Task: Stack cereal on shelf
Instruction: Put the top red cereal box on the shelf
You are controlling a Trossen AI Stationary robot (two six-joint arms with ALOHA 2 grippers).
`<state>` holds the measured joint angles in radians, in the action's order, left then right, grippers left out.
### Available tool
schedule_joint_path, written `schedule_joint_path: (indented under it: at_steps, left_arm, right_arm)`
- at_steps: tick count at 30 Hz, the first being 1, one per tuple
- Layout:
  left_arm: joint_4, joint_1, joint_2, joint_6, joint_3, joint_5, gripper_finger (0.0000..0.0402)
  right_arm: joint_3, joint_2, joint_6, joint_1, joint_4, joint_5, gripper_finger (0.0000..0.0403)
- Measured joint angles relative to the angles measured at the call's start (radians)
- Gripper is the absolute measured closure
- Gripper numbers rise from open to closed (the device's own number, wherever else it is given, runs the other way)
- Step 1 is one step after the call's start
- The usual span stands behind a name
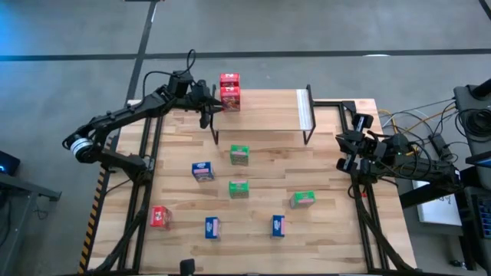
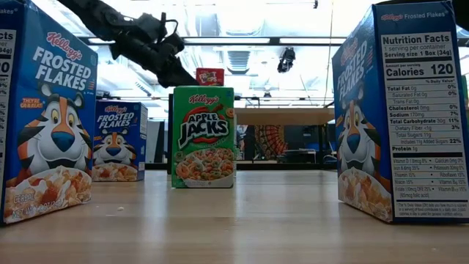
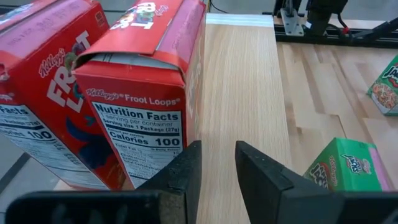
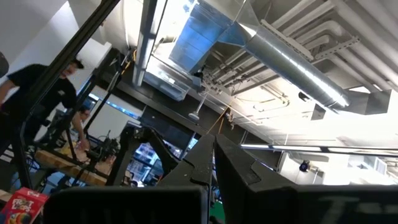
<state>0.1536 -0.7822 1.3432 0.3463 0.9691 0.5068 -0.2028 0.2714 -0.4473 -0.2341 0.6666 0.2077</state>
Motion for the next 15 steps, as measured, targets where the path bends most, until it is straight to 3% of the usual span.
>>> schedule_joint_path:
  at_steps: [8, 15]
  left_arm:
    - [0.009, 0.015, -0.086, -0.026, -0.018, 0.0, 0.0322]
    - [-0.146, 0.076, -0.24, -0.091, -0.176, 0.001, 0.0322]
  right_arm:
    - [0.0, 0.0, 0.007, 0.0, 0.001, 0.0, 0.0394]
    - [-0.013, 0.016, 0.074, 0.0, 0.005, -0.001, 0.0394]
